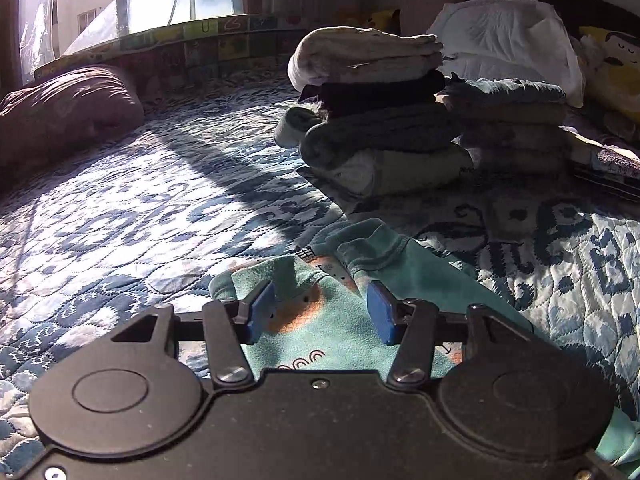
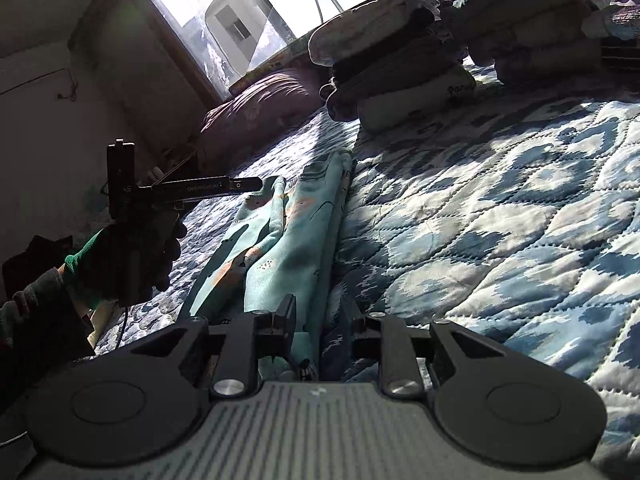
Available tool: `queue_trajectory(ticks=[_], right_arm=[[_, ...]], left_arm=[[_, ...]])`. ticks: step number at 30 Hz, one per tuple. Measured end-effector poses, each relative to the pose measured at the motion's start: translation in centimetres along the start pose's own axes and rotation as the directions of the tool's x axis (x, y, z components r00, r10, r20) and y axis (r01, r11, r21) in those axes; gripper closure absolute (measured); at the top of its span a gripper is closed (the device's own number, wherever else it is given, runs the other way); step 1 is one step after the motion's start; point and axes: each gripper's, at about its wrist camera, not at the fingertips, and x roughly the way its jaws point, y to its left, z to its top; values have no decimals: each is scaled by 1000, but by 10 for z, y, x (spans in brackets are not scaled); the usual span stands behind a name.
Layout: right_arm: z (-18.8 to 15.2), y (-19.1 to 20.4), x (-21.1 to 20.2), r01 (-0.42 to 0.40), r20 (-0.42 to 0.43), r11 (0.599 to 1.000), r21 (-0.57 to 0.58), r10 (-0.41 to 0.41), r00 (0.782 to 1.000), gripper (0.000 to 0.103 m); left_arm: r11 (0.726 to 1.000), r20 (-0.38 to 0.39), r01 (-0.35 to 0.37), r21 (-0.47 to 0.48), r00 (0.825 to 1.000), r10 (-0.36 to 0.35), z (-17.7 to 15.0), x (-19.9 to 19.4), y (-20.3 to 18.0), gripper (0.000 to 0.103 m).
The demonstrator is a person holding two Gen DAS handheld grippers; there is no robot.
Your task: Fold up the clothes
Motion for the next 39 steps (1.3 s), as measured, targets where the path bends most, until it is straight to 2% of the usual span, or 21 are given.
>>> queue_trajectory(ticks=[3,7,10,13,15,17,19,21,23,24,26,29,31,33,35,37,39], right_arm=[[5,-4,1,-6,1,1000,-12,6,1000,72],[8,-13,3,-13,-13,1000,-23,12,1000,72],[7,-22,6,-13,-24,1000,12,13,1000,72],[5,-24,7,-22,-14,999,43,23,1000,72],[4,-24,6,-36,-2,998,59,36,999,71],[2,-24,5,-55,2,995,83,55,998,67],[0,-24,4,-69,4,992,109,69,998,59],[-3,-24,4,-94,-2,984,150,95,995,54],[-6,-24,5,-116,-1,974,197,118,993,50],[-8,-25,5,-131,2,964,231,134,991,47],[-11,-26,7,-154,1,944,293,161,987,42],[-20,-26,11,-173,-2,904,392,188,982,40],[-24,-25,12,-178,-7,878,445,202,979,40],[-28,-26,10,-180,0,843,507,210,978,40],[-31,-28,8,-182,7,805,565,215,976,41],[-33,-31,8,-165,2,777,607,206,978,45],[-34,-34,8,-146,-6,749,646,196,981,48]], left_arm=[[999,-113,-3,-33,994,0,-8,37,9,47],[999,-103,-23,31,994,27,-16,43,0,43],[1000,-131,-21,23,991,24,-11,44,2,41],[999,-138,-51,18,989,53,-4,31,-2,41],[997,-106,-62,-35,993,58,-5,8,-1,41],[990,-66,-63,-125,996,55,-15,-23,0,40],[969,-47,-57,-239,998,48,-32,-55,1,40],[926,-22,-23,-377,1000,16,-59,-89,3,37],[865,-1,9,-502,1000,-12,-85,-118,4,34],[825,2,23,-565,1000,-27,-101,-130,2,33],[718,20,68,-693,997,-75,-134,-151,-1,32],[558,41,110,-822,990,-134,-170,-162,-6,32],[482,76,144,-864,985,-157,-179,-167,-9,32],[395,101,172,-902,976,-195,-184,-168,-10,32],[333,111,185,-925,967,-229,-190,-168,-12,32],[285,123,190,-940,964,-237,-195,-165,-18,33],[287,114,179,-941,967,-226,-195,-163,-21,34]])
